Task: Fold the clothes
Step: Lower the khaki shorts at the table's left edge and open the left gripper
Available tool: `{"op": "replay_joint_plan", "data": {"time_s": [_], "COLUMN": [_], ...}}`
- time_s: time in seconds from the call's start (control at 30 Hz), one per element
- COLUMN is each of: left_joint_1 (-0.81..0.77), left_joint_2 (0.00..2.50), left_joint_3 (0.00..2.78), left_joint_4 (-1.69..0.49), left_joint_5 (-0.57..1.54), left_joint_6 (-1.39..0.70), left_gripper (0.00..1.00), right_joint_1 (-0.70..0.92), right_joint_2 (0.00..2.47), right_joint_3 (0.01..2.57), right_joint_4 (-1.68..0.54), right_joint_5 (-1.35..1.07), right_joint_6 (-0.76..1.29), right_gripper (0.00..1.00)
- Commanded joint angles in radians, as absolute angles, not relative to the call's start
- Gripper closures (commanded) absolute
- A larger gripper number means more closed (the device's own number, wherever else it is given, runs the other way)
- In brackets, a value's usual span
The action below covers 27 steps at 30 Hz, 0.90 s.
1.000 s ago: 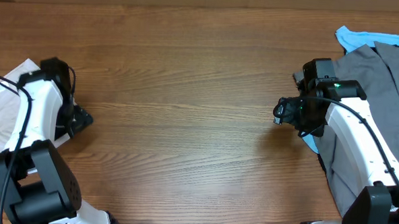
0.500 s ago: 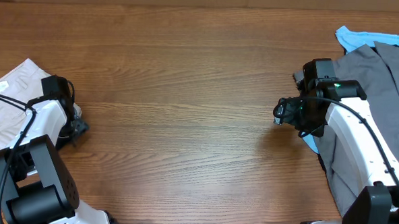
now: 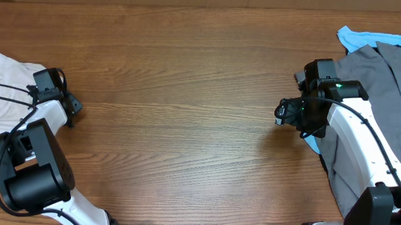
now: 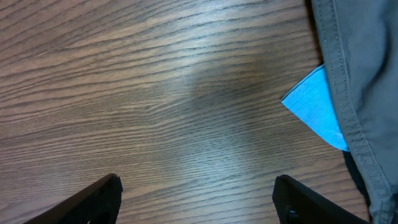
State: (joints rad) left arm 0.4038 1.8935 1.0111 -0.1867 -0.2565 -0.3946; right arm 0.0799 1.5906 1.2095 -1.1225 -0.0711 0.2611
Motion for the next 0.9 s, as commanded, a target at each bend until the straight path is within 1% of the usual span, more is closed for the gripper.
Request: {"op": "replay_joint_plan", "data": {"time_s": [0.0, 0.13, 0.27, 0.3, 0.4, 0.43, 0.47, 0.5, 0.53, 0.57, 0.63, 0.73, 0.87], "left_joint_1": [0.406, 0.406, 0.405, 0.405, 0.405, 0.405, 0.405, 0.403, 0.402, 0.399, 0.396, 0.394, 0.408], "left_joint_2": [1.956, 1.956, 1.956, 1.956, 1.956, 1.956, 1.956, 1.954, 1.954, 1.951, 1.941, 1.888, 1.818], "left_joint_3": [1.038, 1.116, 1.211, 1.239, 1.319, 1.336, 1.357, 1.374, 1.383, 1.394, 1.411, 1.428, 1.43], "left_joint_4": [-0.112, -0.07, -0.086, -0.105, -0.204, -0.233, -0.274, -0.311, -0.335, -0.363, -0.414, -0.5, -0.624], "left_joint_5": [-0.109, -0.04, 0.007, 0.019, 0.073, 0.081, 0.088, 0.092, 0.095, 0.094, 0.093, -0.014, -0.249], "left_joint_6": [-0.336, -0.336, -0.335, -0.335, -0.309, -0.303, -0.296, -0.291, -0.29, -0.289, -0.274, -0.3, -0.367], "left_gripper": [0.48, 0.47, 0.46, 0.44, 0.32, 0.27, 0.17, 0.04, 0.0, 0.0, 0.0, 0.0, 0.0], "right_joint_1": [0.077, 0.077, 0.077, 0.077, 0.077, 0.077, 0.077, 0.077, 0.077, 0.077, 0.077, 0.077, 0.077], "right_joint_2": [1.571, 1.571, 1.571, 1.571, 1.571, 1.571, 1.571, 1.571, 1.571, 1.571, 1.571, 1.571, 1.571], "right_joint_3": [1.23, 1.23, 1.23, 1.23, 1.23, 1.23, 1.23, 1.23, 1.23, 1.23, 1.23, 1.23, 1.23], "right_joint_4": [-1.122, -1.119, -1.11, -1.11, -1.108, -1.106, -1.104, -1.102, -1.102, -1.102, -1.102, -1.103, -1.109], "right_joint_5": [-0.073, -0.073, -0.093, -0.094, -0.094, -0.094, -0.094, -0.095, -0.095, -0.095, -0.095, -0.094, -0.094], "right_joint_6": [0.263, 0.266, 0.266, 0.266, 0.266, 0.266, 0.266, 0.266, 0.266, 0.266, 0.265, 0.262, 0.261], "right_gripper": [0.18, 0.18, 0.18, 0.18, 0.18, 0.17, 0.15, 0.14, 0.11, 0.05, 0.02, 0.0, 0.0]}}
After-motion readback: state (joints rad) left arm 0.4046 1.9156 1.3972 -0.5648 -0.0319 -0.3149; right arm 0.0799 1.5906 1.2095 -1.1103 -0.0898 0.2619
